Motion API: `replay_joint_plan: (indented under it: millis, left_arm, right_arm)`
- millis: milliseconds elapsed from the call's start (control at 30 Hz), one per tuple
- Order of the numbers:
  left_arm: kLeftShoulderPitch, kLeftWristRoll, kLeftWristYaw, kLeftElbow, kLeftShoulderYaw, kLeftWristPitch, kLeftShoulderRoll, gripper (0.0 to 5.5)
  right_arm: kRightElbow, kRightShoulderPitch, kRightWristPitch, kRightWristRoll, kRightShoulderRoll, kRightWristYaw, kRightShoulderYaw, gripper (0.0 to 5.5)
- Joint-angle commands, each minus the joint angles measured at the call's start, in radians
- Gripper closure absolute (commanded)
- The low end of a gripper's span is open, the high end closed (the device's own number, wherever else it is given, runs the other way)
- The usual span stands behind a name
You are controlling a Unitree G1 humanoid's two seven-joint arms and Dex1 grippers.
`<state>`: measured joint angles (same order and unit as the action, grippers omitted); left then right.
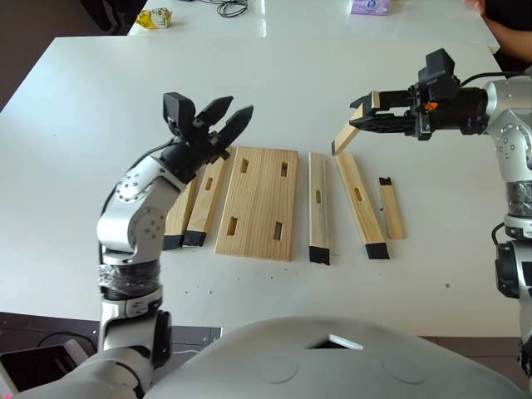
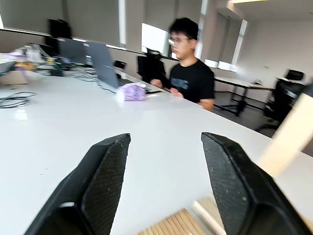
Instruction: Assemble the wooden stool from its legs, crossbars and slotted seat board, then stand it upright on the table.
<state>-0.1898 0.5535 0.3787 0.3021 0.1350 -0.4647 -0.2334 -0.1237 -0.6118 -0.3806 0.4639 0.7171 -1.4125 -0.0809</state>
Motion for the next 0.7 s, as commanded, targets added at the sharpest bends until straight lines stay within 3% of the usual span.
replay_joint_plan:
  millis: [33,133,267,333,567,700]
  left_arm:
    - [-0.215,-0.229,-0.439,-0.056,0.038,0.076,0.157,2.80]
    - [-0.358,-0.334,-0.475,-0.187,0.031,0.128,0.089,2.80]
    - [-0.531,-0.274,-0.537,-0.466,0.142,0.247,0.144,2.80]
    - [-0.533,-0.319,-0.576,-0.557,0.133,0.254,0.152,2.80]
    - [-0.298,-0.291,-0.696,-0.274,0.107,0.245,0.356,2.80]
    - [-0.260,-0.322,-0.733,-0.209,0.081,0.255,0.402,2.80]
  right_arm:
    - [0.017,0.036,0.119,-0.058,0.061,-0.127,-0.051,4.17]
    - [-0.002,0.057,0.187,-0.097,0.100,-0.186,-0.089,4.17]
    - [-0.028,0.043,0.242,-0.079,0.177,-0.202,-0.154,4.17]
    - [-0.069,0.008,0.278,-0.080,0.181,-0.202,-0.189,4.17]
    - [-0.133,-0.013,0.314,-0.065,0.138,-0.201,-0.198,4.17]
    - [-0.164,0.014,0.315,-0.074,0.136,-0.200,-0.164,4.17]
